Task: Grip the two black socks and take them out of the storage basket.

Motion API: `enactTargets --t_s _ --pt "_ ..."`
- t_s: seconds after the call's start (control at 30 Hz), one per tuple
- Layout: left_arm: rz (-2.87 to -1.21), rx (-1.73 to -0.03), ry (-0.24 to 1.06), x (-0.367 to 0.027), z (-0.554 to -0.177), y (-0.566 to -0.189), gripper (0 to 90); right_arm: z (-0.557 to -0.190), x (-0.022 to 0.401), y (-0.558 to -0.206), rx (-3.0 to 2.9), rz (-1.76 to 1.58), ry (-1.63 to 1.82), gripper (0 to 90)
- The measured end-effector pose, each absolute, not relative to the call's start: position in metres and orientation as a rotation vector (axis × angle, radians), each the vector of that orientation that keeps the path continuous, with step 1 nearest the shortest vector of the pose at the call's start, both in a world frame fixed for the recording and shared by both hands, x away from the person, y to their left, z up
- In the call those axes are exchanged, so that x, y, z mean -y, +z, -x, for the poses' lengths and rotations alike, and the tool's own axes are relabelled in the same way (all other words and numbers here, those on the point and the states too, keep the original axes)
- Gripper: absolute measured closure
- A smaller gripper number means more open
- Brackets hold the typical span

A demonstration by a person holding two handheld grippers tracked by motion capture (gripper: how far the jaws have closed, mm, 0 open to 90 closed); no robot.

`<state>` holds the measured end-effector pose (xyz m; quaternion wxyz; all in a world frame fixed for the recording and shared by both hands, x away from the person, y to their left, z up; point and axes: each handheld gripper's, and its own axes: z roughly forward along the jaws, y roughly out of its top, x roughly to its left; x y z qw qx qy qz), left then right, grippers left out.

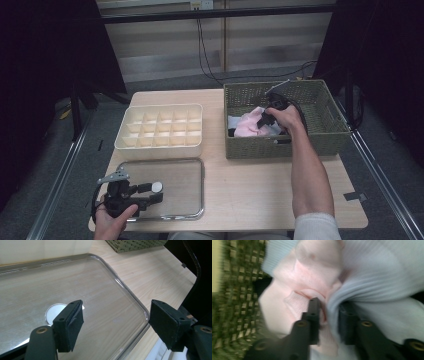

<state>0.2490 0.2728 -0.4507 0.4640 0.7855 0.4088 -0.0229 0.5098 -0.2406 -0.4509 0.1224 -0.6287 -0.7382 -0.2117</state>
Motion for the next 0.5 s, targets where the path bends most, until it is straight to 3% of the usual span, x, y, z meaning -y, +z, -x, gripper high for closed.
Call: enactTargets --t_s 0.33,0.5 --pt "-1.946 -0.997 -0.065 -0.265 -0.251 -0.452 27.4 -0.51 0.205 -0.407 2.186 1.686 -0.916 81.1" --pt "-1.948 -1.001 -0.072 -0.267 -0.251 -0.455 27.5 -0.513 0.184 -0.409 2.172 1.627 -1.002 81.2"
